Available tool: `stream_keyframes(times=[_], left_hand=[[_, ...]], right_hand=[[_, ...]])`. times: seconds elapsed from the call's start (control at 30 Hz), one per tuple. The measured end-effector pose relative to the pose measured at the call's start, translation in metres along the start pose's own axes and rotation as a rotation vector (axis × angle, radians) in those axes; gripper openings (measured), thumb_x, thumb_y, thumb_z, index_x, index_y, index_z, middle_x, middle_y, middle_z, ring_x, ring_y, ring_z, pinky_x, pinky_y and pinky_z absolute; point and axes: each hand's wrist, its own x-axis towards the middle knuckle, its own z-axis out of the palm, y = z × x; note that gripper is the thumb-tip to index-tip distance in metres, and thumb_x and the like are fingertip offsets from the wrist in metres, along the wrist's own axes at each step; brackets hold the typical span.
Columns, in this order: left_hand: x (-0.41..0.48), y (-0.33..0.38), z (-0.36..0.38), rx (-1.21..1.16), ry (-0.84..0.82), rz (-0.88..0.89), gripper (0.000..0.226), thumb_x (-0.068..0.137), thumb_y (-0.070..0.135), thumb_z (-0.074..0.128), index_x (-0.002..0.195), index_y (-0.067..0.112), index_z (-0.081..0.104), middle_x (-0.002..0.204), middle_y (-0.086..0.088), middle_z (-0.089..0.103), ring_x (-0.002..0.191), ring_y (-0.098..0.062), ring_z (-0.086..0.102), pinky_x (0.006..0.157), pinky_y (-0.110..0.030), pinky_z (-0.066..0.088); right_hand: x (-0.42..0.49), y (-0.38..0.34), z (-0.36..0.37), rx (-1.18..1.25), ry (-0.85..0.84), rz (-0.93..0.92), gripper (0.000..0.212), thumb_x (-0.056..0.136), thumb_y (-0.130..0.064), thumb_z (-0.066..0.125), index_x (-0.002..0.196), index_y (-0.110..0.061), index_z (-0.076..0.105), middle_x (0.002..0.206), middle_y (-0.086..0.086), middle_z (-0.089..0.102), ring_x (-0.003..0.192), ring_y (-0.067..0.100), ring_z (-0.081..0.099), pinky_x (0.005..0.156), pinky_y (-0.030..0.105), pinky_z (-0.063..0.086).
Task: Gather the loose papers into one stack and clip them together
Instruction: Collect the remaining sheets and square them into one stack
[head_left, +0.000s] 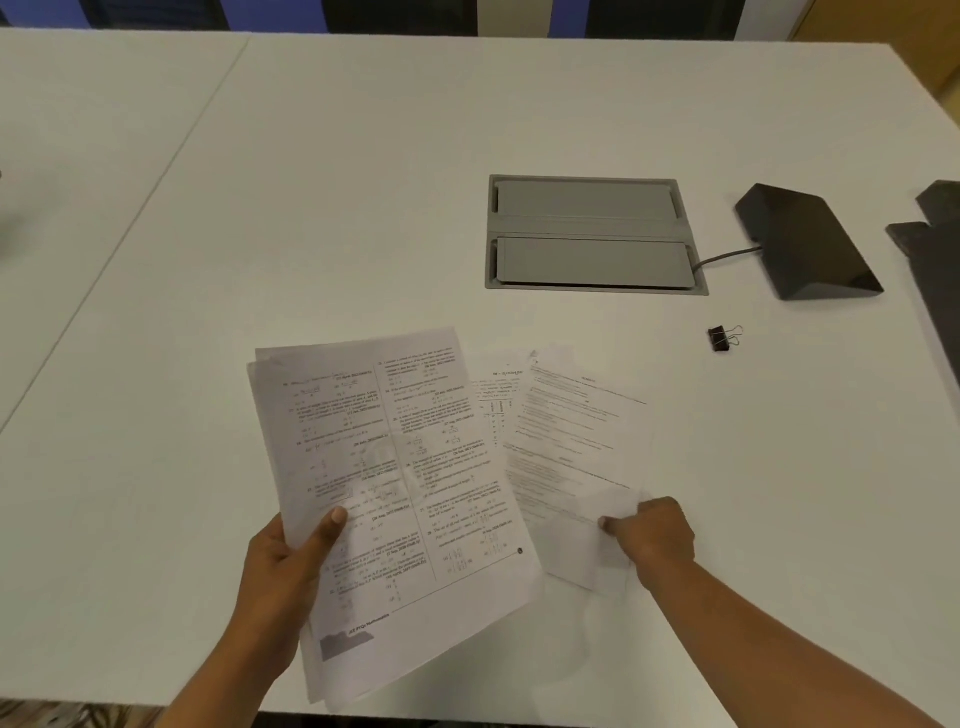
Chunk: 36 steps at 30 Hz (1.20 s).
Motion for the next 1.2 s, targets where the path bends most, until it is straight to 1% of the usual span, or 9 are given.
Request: stream_keyframes(times=[0.13, 0.27, 0.37, 0.5, 0.73, 0.97, 1.07, 1.13, 1.2], left_hand=[[-0.001, 0.001, 0.0, 0.002, 0.011, 0.008, 0.024, 0.09, 0.026, 0.067, 0.113, 0.019, 0.068, 0.096, -0.005, 0.08, 0.079, -0.034, 0.076, 0.068, -0.051, 0.062], [-0.002, 0.002, -0.008, 0.0, 0.041, 0.011, 0.026, 0.087, 0.03, 0.068, 0.111, 0.02, 0.068, 0.096, -0.005, 0.08, 0.083, -0.037, 0.075, 0.075, -0.059, 0.06], [-0.001, 0.0, -0.02, 0.0, 0.076, 0.01, 0.02, 0.089, 0.027, 0.066, 0.108, 0.02, 0.068, 0.099, -0.007, 0.078, 0.086, -0.038, 0.074, 0.076, -0.059, 0.06], [0.001, -0.003, -0.036, -0.024, 0.106, 0.014, 0.018, 0.09, 0.026, 0.066, 0.107, 0.019, 0.068, 0.101, -0.007, 0.077, 0.089, -0.036, 0.073, 0.074, -0.05, 0.06], [0.007, -0.007, -0.047, -0.06, 0.129, -0.005, 0.02, 0.093, 0.021, 0.063, 0.111, 0.014, 0.066, 0.101, -0.007, 0.074, 0.09, -0.035, 0.07, 0.069, -0.04, 0.056], [0.011, -0.002, -0.046, -0.071, 0.127, -0.006, 0.011, 0.093, 0.022, 0.064, 0.103, 0.02, 0.067, 0.1, -0.005, 0.075, 0.089, -0.032, 0.071, 0.069, -0.041, 0.057], [0.015, -0.001, -0.048, -0.067, 0.136, -0.003, 0.019, 0.093, 0.023, 0.063, 0.11, 0.016, 0.066, 0.102, -0.007, 0.074, 0.091, -0.035, 0.07, 0.07, -0.042, 0.057], [0.017, 0.0, -0.05, -0.067, 0.144, -0.006, 0.017, 0.093, 0.023, 0.064, 0.108, 0.018, 0.066, 0.103, -0.007, 0.074, 0.091, -0.038, 0.07, 0.072, -0.045, 0.057], [0.02, 0.001, -0.051, -0.07, 0.144, -0.007, 0.011, 0.093, 0.023, 0.063, 0.103, 0.022, 0.066, 0.102, -0.007, 0.074, 0.09, -0.037, 0.07, 0.072, -0.046, 0.057]], right_hand=[[-0.006, -0.011, 0.005, -0.106, 0.012, -0.126, 0.047, 0.07, -0.029, 0.083, 0.106, -0.006, 0.062, 0.109, 0.014, 0.069, 0.093, 0.03, 0.065, 0.076, 0.031, 0.052], [-0.019, -0.035, 0.024, -0.154, 0.041, -0.133, 0.083, 0.062, -0.048, 0.085, 0.122, -0.004, 0.048, 0.119, 0.016, 0.057, 0.106, 0.036, 0.061, 0.076, 0.038, 0.052], [-0.024, -0.043, 0.033, -0.157, -0.002, -0.104, 0.087, 0.06, -0.035, 0.09, 0.123, -0.003, 0.039, 0.12, 0.02, 0.056, 0.103, 0.038, 0.062, 0.071, 0.038, 0.05], [-0.021, -0.038, 0.031, -0.116, -0.047, -0.175, 0.059, 0.073, -0.028, 0.082, 0.119, -0.009, 0.051, 0.116, 0.012, 0.066, 0.099, 0.031, 0.065, 0.072, 0.031, 0.047], [-0.029, -0.051, 0.033, -0.131, 0.136, -0.33, 0.023, 0.085, -0.028, 0.069, 0.095, -0.008, 0.064, 0.089, 0.006, 0.068, 0.068, 0.022, 0.056, 0.055, 0.023, 0.038], [-0.027, -0.064, 0.045, -0.099, 0.115, -0.283, 0.021, 0.088, -0.019, 0.066, 0.105, -0.008, 0.064, 0.098, 0.008, 0.07, 0.074, 0.023, 0.056, 0.065, 0.028, 0.043], [-0.021, -0.059, 0.039, -0.073, 0.105, -0.336, 0.038, 0.09, -0.024, 0.064, 0.123, -0.008, 0.06, 0.119, 0.013, 0.068, 0.101, 0.033, 0.065, 0.078, 0.032, 0.049], [-0.015, -0.054, 0.028, -0.017, 0.085, -0.35, 0.054, 0.091, -0.029, 0.064, 0.136, -0.004, 0.051, 0.135, 0.015, 0.059, 0.122, 0.036, 0.056, 0.097, 0.038, 0.046], [-0.008, -0.047, 0.013, 0.103, 0.072, -0.377, 0.05, 0.09, -0.028, 0.066, 0.13, -0.002, 0.057, 0.128, 0.015, 0.064, 0.12, 0.036, 0.058, 0.099, 0.038, 0.045]])
